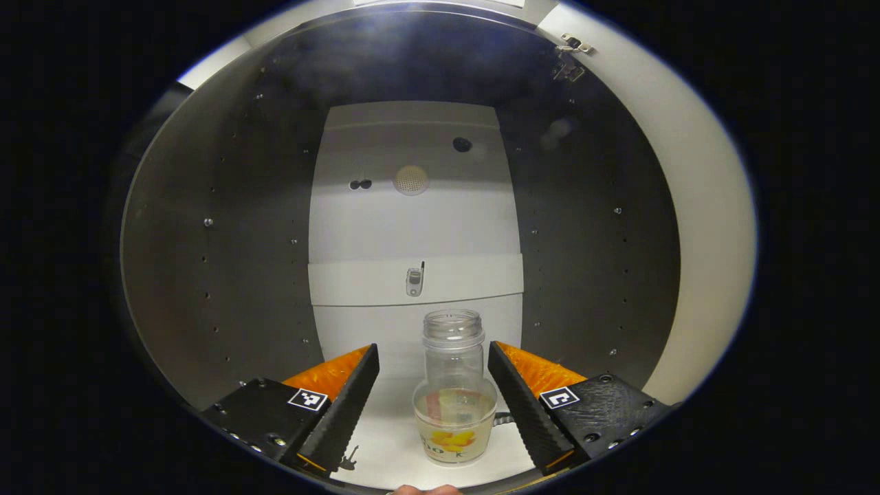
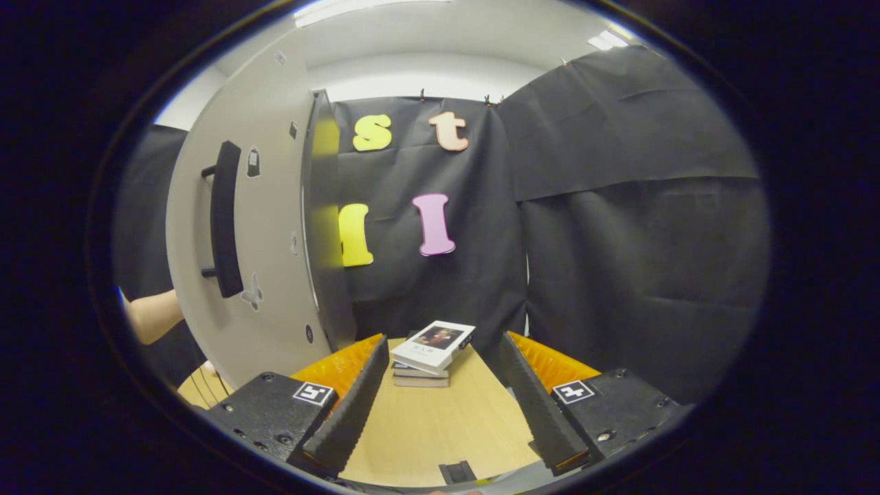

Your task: Open the cabinet door with the right hand, grasp the bottle in the cabinet with the left hand and place it on the coaster, then close the cabinet door with the right hand.

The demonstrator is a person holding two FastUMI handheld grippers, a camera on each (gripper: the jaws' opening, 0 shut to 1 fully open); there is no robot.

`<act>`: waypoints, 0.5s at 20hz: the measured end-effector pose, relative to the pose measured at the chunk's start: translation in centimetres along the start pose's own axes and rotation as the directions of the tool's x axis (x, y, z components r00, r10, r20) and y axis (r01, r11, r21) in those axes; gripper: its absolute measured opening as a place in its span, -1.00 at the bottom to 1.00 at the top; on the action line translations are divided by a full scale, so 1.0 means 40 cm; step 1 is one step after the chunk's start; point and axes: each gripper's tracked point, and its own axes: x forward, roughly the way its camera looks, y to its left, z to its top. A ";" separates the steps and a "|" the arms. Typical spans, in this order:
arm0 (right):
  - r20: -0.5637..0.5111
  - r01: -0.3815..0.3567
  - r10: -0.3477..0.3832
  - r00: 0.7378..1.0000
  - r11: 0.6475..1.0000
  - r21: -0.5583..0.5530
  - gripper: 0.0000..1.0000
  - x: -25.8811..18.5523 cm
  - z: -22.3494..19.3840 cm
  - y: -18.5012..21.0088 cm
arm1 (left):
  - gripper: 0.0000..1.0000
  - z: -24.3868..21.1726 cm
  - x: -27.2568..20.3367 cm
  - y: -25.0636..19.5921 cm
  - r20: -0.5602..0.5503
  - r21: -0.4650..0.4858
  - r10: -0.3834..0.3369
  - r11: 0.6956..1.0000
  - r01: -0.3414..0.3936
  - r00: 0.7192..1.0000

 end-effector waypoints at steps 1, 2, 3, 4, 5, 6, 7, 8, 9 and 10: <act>-0.002 0.001 -0.001 1.000 1.000 0.000 0.96 -0.001 -0.003 0.000 | 0.86 0.004 0.004 0.000 0.006 0.003 0.005 1.000 -0.005 1.000; -0.004 0.001 -0.001 1.000 1.000 -0.001 0.96 0.000 -0.004 0.001 | 0.82 0.005 0.007 -0.002 0.011 0.002 0.000 1.000 0.000 1.000; -0.005 -0.001 0.001 1.000 1.000 0.000 1.00 0.000 -0.004 0.001 | 0.69 0.005 0.008 -0.006 0.011 0.003 -0.011 1.000 0.011 1.000; -0.007 -0.004 0.004 1.000 1.000 0.003 0.96 0.001 -0.005 0.004 | 0.64 0.005 0.008 -0.012 0.012 0.002 -0.022 1.000 0.022 1.000; -0.010 -0.009 0.009 1.000 1.000 0.007 0.96 -0.001 -0.007 0.007 | 0.19 0.008 0.009 -0.016 0.014 0.003 -0.027 1.000 0.027 1.000; -0.009 -0.015 0.015 1.000 1.000 0.011 0.96 -0.002 -0.007 0.012 | 0.00 0.006 0.001 -0.017 0.009 0.001 -0.030 1.000 0.030 0.999; -0.009 -0.021 0.021 1.000 1.000 0.013 1.00 0.000 -0.006 0.014 | 0.15 0.007 0.002 -0.020 0.008 -0.005 -0.039 0.999 0.039 0.999; -0.006 -0.025 0.025 1.000 1.000 0.014 1.00 0.001 -0.003 0.019 | -0.06 0.011 -0.004 -0.016 0.009 -0.013 -0.033 0.999 0.033 0.999; -0.001 -0.030 0.030 1.000 0.999 0.016 1.00 0.002 -0.001 0.021 | -0.13 0.017 -0.017 -0.012 0.016 -0.020 -0.032 0.999 0.032 0.999; 0.005 -0.038 0.038 0.999 0.999 0.017 0.96 0.005 0.003 0.026 | -0.13 0.023 -0.032 -0.011 0.020 -0.028 -0.036 0.999 0.036 0.999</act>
